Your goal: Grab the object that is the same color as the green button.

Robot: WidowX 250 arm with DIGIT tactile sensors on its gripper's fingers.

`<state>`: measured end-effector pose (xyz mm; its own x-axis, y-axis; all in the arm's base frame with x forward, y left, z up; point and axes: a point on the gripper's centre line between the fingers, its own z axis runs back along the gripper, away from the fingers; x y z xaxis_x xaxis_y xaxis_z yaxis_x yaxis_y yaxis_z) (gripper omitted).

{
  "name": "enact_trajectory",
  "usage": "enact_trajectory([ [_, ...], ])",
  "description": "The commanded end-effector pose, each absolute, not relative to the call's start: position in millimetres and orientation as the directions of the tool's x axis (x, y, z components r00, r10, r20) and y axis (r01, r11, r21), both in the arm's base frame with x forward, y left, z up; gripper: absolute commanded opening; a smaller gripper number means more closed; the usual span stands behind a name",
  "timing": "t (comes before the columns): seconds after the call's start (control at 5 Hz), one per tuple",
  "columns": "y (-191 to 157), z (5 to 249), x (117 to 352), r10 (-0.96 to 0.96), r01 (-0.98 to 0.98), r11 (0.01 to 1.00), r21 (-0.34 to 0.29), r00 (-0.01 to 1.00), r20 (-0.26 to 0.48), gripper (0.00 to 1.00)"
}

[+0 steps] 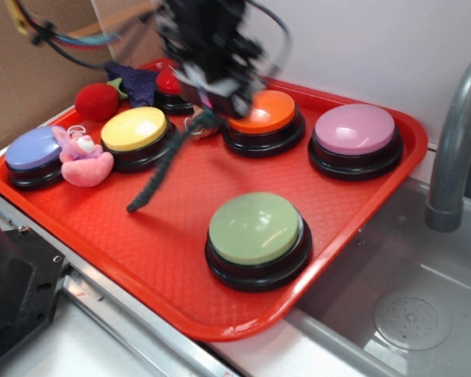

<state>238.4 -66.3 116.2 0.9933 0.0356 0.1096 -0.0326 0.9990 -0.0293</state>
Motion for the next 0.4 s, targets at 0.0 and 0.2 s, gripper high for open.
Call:
enact_trajectory([
  [0.0,-7.9,153.4,203.4,0.131,-0.134,0.991,0.002,0.974,0.183,0.00],
  [0.2,-4.6,149.9,202.7,0.141,-0.142,0.990,-0.008,0.971,0.191,0.00],
])
